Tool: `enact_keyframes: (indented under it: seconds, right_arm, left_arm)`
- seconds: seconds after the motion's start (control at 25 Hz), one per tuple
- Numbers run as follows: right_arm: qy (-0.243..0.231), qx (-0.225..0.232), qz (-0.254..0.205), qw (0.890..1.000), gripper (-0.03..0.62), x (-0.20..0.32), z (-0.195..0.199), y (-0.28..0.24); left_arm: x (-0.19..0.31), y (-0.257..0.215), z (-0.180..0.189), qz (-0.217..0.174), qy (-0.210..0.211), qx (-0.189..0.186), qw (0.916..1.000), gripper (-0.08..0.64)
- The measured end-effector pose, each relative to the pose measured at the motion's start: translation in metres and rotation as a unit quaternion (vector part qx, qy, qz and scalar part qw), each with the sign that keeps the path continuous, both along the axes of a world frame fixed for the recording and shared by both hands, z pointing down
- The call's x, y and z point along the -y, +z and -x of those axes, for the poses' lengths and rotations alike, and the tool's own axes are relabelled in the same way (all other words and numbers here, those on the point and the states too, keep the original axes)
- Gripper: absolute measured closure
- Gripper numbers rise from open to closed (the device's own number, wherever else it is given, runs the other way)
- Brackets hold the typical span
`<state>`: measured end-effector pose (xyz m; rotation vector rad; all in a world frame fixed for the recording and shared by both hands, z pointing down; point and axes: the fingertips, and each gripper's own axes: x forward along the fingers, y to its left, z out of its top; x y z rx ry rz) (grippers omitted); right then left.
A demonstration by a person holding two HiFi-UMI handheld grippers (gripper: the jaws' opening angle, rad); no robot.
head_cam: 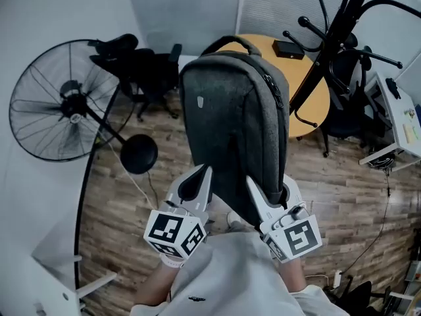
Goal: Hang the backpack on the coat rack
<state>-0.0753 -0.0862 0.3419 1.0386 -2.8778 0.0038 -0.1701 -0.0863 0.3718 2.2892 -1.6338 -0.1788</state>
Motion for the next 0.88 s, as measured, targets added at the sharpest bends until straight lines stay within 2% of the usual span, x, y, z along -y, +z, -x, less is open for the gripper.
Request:
enact_keyframes:
  seconds: [0.44, 0.88]
  right_arm:
    - [0.012, 0.028, -0.053, 0.998, 0.488, -0.007, -0.027, -0.032]
    - [0.030, 0.068, -0.086, 0.994, 0.488, 0.002, -0.051, -0.055]
  left_arm:
    - [0.006, -0.016, -0.026, -0.020, 0.030, 0.003, 0.9994, 0.543]
    - [0.022, -0.025, -0.043, -0.029, 0.047, 0.010, 0.9984, 0.543]
